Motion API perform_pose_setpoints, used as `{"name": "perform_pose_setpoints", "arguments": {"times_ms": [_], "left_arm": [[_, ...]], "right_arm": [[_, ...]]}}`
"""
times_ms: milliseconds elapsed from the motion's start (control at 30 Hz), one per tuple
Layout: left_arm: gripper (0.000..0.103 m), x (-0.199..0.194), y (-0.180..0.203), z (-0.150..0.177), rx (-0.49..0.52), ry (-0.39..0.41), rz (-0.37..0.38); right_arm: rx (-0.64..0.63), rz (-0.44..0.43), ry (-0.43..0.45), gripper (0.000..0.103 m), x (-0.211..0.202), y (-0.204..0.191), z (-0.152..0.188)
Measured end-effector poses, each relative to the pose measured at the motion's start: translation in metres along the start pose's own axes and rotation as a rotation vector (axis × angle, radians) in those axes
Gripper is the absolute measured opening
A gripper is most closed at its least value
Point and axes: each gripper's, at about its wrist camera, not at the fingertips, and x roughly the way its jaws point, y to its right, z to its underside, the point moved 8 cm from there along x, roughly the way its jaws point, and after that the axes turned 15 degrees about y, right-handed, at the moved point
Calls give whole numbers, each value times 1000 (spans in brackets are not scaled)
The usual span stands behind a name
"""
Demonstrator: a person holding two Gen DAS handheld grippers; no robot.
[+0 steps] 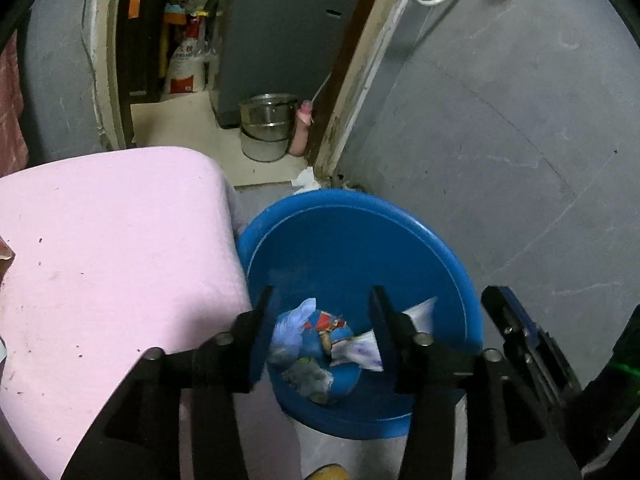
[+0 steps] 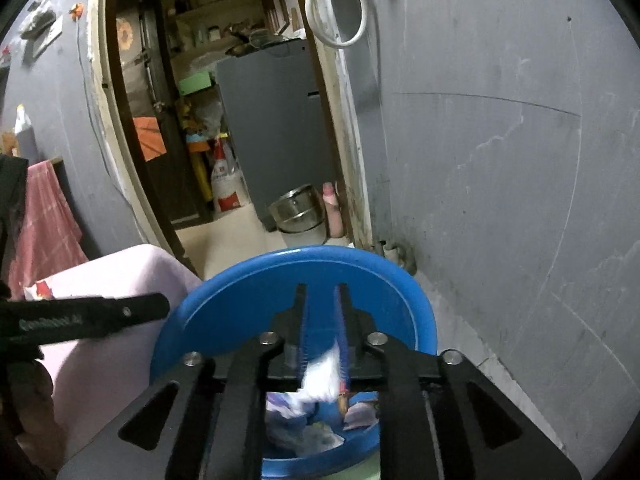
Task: Collect trash
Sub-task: 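Carry the ribbon wrapper and plastic bag over the blue bucket and release both, then move both open tools back over the table toward the blue wrapper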
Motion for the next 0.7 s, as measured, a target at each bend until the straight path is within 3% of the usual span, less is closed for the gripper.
{"name": "perform_pose_setpoints", "arguments": {"times_ms": [167, 233, 267, 333, 400, 467, 633, 700], "left_arm": [[43, -12, -8, -6, -12, 17, -6], [46, -23, -11, -8, -22, 29, 11], [46, -29, -14, -10, -28, 40, 10], [55, -41, -19, -15, -40, 59, 7], [57, -58, -26, -23, -51, 110, 3], [59, -76, -31, -30, -48, 154, 14], [80, -122, -49, -47, -20, 288, -25], [84, -138, -58, -51, -14, 327, -43]], "right_arm": [[4, -7, 17, 28, -8, -1, -4], [10, -14, 30, 38, -10, -2, -7], [15, -17, 46, 48, -14, -4, -10], [27, -23, 79, 56, -22, -8, -16], [37, -33, 94, 68, -29, -13, -20], [42, -42, 123, 76, -39, -19, -27], [47, -66, 187, 89, -62, -39, -47], [46, -65, 212, 102, -74, -48, -53]]}}
